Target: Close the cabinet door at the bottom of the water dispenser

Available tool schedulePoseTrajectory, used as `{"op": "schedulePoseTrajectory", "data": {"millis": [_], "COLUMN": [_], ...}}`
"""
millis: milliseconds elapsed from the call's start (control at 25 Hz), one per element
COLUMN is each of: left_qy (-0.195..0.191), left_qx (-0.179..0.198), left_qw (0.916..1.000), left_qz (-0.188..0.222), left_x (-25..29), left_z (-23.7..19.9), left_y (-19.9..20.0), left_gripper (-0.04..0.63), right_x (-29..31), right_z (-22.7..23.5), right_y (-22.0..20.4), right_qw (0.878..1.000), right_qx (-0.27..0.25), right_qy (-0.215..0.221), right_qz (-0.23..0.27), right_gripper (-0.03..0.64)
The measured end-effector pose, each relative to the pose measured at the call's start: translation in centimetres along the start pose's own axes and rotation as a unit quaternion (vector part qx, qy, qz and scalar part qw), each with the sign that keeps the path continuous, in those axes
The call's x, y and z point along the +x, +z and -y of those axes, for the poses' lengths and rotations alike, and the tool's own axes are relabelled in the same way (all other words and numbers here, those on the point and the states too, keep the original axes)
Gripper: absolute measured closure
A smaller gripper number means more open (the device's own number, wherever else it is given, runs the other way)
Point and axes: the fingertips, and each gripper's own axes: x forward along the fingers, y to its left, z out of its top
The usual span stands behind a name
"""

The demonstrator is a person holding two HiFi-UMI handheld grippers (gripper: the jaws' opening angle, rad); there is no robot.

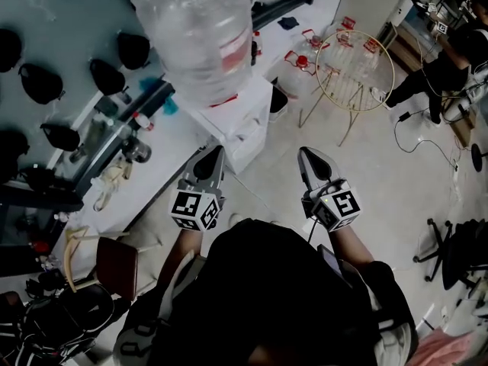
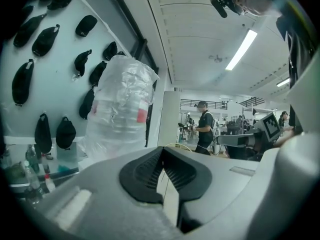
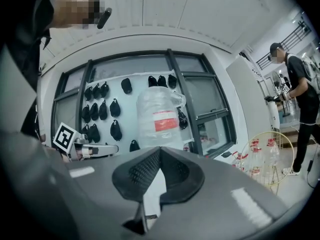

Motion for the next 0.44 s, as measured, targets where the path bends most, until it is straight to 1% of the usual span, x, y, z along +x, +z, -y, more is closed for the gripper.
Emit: {"op": "schedulePoseTrajectory", "data": {"millis": [440], "left_qy": [-0.032], "left_qx": [0.005], "left_qw": [0.9995], "left_qz": [0.000], "left_x": [1.1], "left_z": [1.6], "left_y": [-0.1], "left_gripper": [0.589], "right_x": [-1.6], "right_z": [1.1], "right_y": [0.6], "right_qw": [1.000], "right_qx": [-0.012], "right_qy": [-0.018], "right_qz": [0.004], "right_gripper": [0.612]}}
